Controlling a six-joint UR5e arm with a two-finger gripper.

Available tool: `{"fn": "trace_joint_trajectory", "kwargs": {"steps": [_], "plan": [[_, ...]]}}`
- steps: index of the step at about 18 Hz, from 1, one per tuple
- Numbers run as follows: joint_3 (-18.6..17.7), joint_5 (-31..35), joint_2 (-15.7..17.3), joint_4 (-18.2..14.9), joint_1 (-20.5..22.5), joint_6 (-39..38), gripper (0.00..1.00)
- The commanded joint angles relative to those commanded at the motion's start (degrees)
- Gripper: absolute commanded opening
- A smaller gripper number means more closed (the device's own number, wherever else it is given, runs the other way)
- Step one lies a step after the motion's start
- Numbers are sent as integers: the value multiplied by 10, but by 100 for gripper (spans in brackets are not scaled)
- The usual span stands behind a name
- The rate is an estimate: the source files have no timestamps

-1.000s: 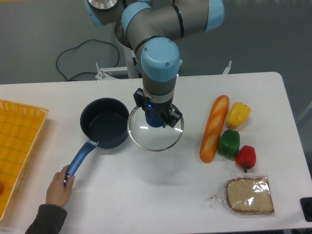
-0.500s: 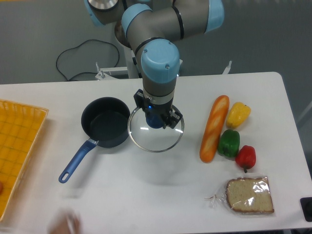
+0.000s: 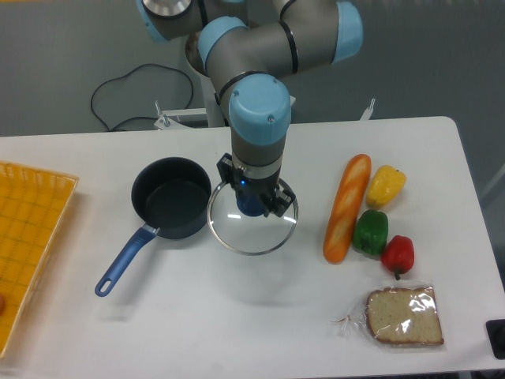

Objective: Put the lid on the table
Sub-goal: 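Move the held glass lid away from the saucepan and lower it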

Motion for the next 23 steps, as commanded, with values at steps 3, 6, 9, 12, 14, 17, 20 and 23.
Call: {"fn": "trace_joint_trajectory", "kwargs": {"steps": [3,6,9,12,14,17,20,23], "plan": [[1,1,-15,25,-10,-1,44],[3,1,-32,42,-13,-1,44],[14,2,-47,43,-18,-1,44],[16,2,-56,56,-20,-2,44],[16,2,-63,69,-23,-3,44],[18,2,-75,78,-25,-4,44],[24,3,-85,83,-29,-4,44],[25,2,-95,94,-32,-5,44]]}}
